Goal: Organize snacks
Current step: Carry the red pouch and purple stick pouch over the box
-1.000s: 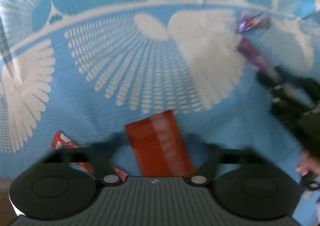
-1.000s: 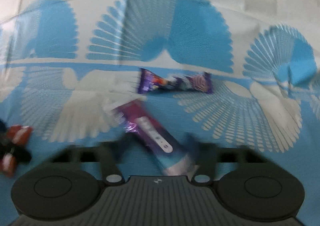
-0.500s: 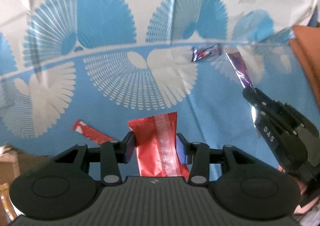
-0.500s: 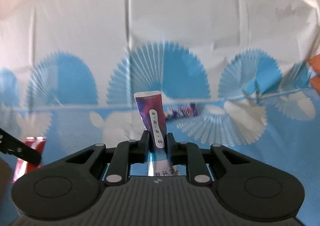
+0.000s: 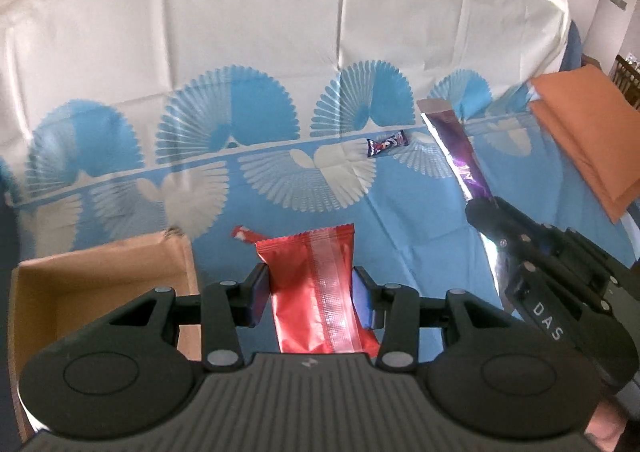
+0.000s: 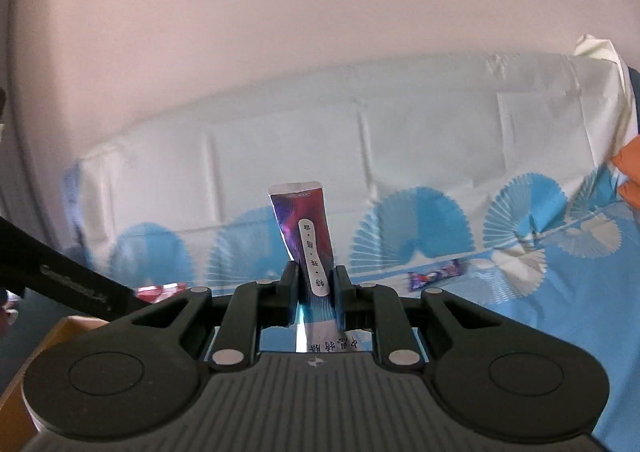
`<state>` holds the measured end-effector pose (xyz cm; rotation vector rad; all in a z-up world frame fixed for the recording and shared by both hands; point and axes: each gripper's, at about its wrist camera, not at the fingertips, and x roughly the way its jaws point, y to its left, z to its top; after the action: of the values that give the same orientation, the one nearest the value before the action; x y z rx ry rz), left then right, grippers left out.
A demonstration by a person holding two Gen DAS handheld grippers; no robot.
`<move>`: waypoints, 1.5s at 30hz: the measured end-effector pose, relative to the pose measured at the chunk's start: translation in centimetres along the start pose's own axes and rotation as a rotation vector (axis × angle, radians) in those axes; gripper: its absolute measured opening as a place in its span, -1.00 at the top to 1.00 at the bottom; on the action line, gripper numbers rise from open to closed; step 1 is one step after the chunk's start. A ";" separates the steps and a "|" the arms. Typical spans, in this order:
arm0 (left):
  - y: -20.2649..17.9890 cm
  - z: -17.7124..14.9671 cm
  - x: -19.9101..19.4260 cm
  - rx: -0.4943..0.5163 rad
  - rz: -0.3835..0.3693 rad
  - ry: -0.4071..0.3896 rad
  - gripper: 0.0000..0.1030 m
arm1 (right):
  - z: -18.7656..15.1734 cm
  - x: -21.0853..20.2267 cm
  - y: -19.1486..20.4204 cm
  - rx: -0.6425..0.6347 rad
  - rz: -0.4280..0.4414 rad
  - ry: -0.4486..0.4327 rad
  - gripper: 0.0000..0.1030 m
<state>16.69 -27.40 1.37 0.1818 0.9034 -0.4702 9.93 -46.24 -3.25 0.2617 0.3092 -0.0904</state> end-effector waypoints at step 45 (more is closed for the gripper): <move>17.3 -25.9 -20.7 -0.246 0.210 -0.048 0.05 | -10.2 -18.7 25.6 -0.252 0.285 0.291 0.63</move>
<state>-4.60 3.40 1.13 0.0391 0.8763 -0.1653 -7.49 -17.94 -0.61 0.0657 0.5640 0.2695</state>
